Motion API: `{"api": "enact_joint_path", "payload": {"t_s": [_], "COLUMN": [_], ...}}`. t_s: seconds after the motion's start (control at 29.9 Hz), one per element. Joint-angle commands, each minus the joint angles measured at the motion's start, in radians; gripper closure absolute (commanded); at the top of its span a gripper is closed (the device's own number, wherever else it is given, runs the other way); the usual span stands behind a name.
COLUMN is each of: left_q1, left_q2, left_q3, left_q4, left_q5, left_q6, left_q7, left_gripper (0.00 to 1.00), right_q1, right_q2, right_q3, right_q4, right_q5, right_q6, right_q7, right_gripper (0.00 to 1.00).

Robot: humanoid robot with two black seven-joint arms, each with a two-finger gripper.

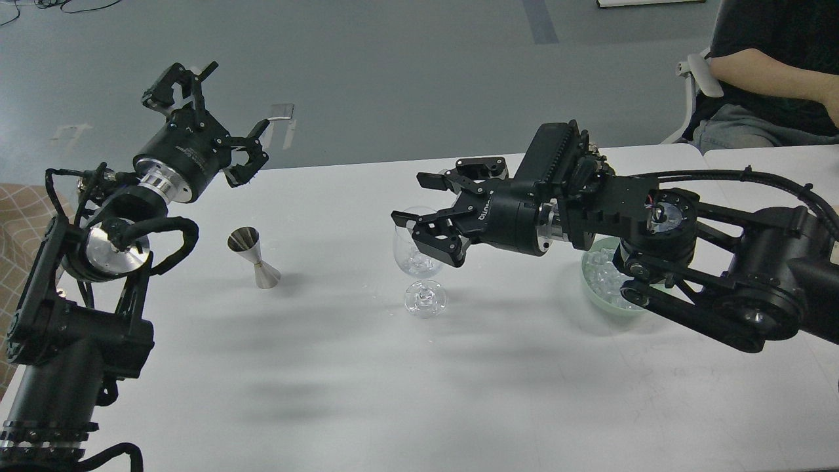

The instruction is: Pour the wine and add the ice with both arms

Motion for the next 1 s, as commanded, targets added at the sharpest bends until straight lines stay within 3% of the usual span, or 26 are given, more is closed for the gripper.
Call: {"api": "enact_joint_path", "payload": {"t_s": [0.0, 0.17, 0.3, 0.5, 0.77, 0.97], "left_q1": [0.0, 0.0, -0.002, -0.028, -0.109, -0.176], "left_q2": [0.002, 0.002, 0.002, -0.001, -0.015, -0.032], "left_q3": [0.0, 0.0, -0.003, -0.014, 0.003, 0.003], "left_q4": [0.0, 0.002, 0.002, 0.029, 0.123, 0.219], "left_q5": [-0.001, -0.001, -0.005, -0.02, -0.014, -0.012], "left_q6": [0.0, 0.0, 0.0, 0.002, 0.014, 0.012], "left_q7": [0.0, -0.002, -0.005, -0.008, -0.009, -0.015], "left_gripper": [0.03, 0.03, 0.02, 0.02, 0.03, 0.04], "right_q1": [0.0, 0.0, 0.023, 0.144, 0.342, 0.407], "right_q2": [0.005, 0.014, 0.048, 0.12, 0.246, 0.353], "right_q3": [0.048, 0.218, 0.33, 0.425, 0.428, 0.433], "right_q4": [-0.007, -0.054, -0.144, -0.431, -0.914, -1.125], "right_q5": [0.006, 0.056, 0.177, 0.441, 1.047, 1.152], "right_q6": [-0.001, -0.001, 0.001, -0.002, -0.002, -0.005], "right_q7": [0.001, 0.001, -0.002, -0.003, 0.0, 0.013], "right_gripper": [0.12, 0.01, 0.01, 0.0, 0.01, 0.01]}}
